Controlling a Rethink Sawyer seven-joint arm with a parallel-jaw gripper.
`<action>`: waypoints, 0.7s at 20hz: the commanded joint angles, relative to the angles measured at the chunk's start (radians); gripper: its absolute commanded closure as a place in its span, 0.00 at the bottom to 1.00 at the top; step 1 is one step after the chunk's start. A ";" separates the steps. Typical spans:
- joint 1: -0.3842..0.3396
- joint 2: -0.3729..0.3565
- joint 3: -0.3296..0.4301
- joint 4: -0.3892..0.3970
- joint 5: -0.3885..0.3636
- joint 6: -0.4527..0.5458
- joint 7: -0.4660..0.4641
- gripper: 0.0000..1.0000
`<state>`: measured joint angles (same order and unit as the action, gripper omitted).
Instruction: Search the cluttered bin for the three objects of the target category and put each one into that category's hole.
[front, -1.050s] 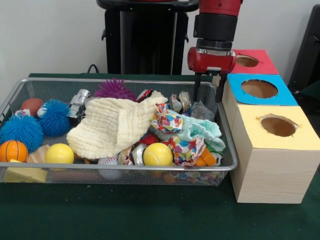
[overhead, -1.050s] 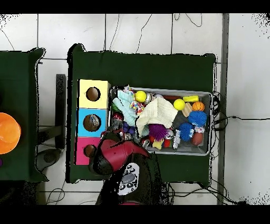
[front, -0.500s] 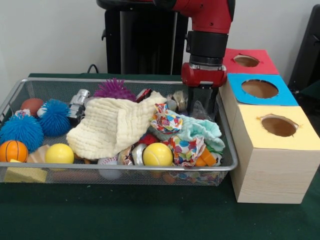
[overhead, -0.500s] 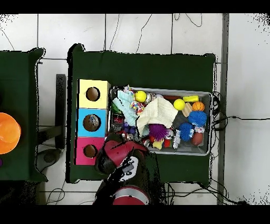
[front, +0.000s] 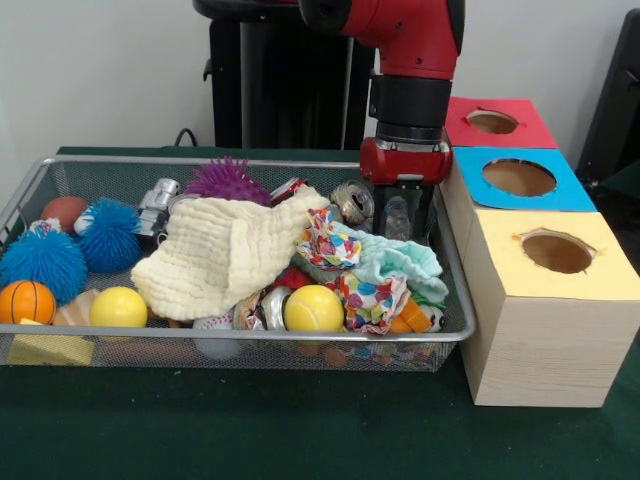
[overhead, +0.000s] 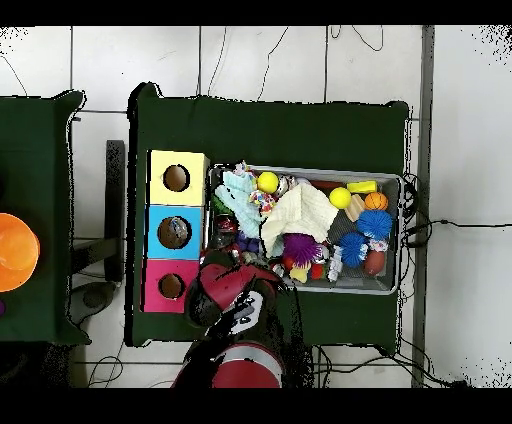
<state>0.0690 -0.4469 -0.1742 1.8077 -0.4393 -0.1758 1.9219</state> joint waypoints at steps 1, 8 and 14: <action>-0.036 0.132 0.072 -0.105 -0.036 0.021 0.050 0.00; -0.037 0.143 0.065 -0.085 -0.026 0.012 0.076 1.00; -0.040 0.132 0.073 -0.084 -0.017 0.057 0.072 1.00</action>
<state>0.0517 -0.4169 -0.1905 1.7578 -0.4394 -0.1787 1.9219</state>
